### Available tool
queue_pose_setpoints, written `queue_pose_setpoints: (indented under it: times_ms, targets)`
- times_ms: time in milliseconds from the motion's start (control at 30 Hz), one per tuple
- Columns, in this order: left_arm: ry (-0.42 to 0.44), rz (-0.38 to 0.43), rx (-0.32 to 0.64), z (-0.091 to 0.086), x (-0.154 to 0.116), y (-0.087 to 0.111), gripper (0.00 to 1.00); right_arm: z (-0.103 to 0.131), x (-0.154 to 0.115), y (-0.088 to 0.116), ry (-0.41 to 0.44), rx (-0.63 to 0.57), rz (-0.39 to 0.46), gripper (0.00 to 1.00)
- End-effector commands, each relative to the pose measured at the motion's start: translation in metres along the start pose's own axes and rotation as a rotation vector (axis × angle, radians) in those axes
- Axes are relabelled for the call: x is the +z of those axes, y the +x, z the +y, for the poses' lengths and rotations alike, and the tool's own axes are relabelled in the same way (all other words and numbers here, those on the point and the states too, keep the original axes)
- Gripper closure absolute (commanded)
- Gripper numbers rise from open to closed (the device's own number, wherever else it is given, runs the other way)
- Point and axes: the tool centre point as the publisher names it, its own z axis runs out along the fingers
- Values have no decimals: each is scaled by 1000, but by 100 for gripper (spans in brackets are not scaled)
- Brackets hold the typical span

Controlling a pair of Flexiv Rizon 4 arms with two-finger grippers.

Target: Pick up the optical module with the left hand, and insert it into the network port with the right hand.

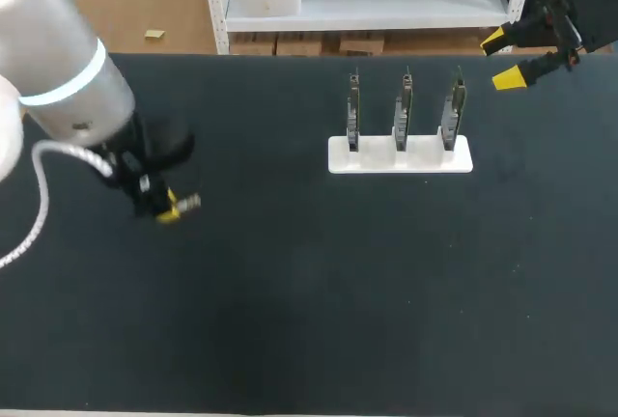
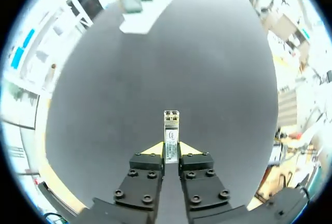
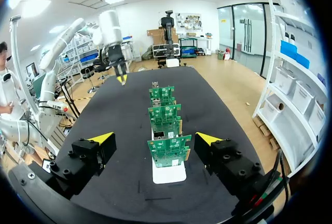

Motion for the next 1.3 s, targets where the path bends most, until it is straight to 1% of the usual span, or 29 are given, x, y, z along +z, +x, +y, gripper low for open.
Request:
queue_pose_setpoints:
  times_ms: [33, 133, 233, 333, 400, 433, 467, 533, 600, 733, 767, 867, 933, 967, 1033, 1133, 1200, 1300]
  targets:
    - [-76, -412, -112, 34, -36, -14, 100, 1, 0, 0, 2, -1, 0, 0]
    - [-112, -515, -78, 61, -58, -42, 100, 1, 0, 0, 2, -1, 0, 0]
    - [-128, -609, -32, 90, -75, -78, 100, 1, 0, 0, 2, -1, 0, 0]
    - [-138, -681, 27, 116, -87, -115, 100, 1, 0, 0, 2, -1, 0, 0]
    - [-146, -702, 70, 133, -90, -139, 100, 1, 0, 0, 2, -1, 0, 0]
    - [-132, -741, 85, 140, -94, -155, 100, 1, 0, 0, 2, -1, 0, 0]
    - [-129, -763, 100, 146, -96, -168, 100, 1, 0, 0, 2, -1, 0, 0]
    - [-123, -794, 142, 156, -99, -194, 100, 1, 0, 0, 2, -1, 0, 0]
    - [-109, -825, 196, 163, -100, -225, 100, 1, 0, 0, 2, -1, 0, 0]
    - [-57, -900, 273, 166, -98, -281, 100, 1, 0, 0, 2, -1, 0, 0]
    - [-33, -933, 284, 165, -98, -295, 100, 1, 0, 0, 2, -1, 0, 0]
    - [21, -998, 321, 159, -94, -333, 100, 1, 0, 0, 2, -1, 0, 0]
    - [51, -1031, 334, 154, -91, -350, 100, 1, 0, 0, 2, -1, 0, 0]
    - [68, -1047, 348, 149, -88, -362, 100, 1, 0, 0, 2, -1, 0, 0]
    - [100, -1078, 359, 141, -84, -379, 100, 1, 0, 0, 2, -1, 0, 0]
    - [131, -1110, 367, 130, -78, -398, 100, 1, 0, 0, 2, -1, 0, 0]
    - [146, -1138, 364, 123, -75, -407, 100, 1, 0, 0, 2, -1, 0, 0]
    - [155, -1165, 351, 116, -72, -416, 100, 1, 0, 0, 2, -1, 0, 0]
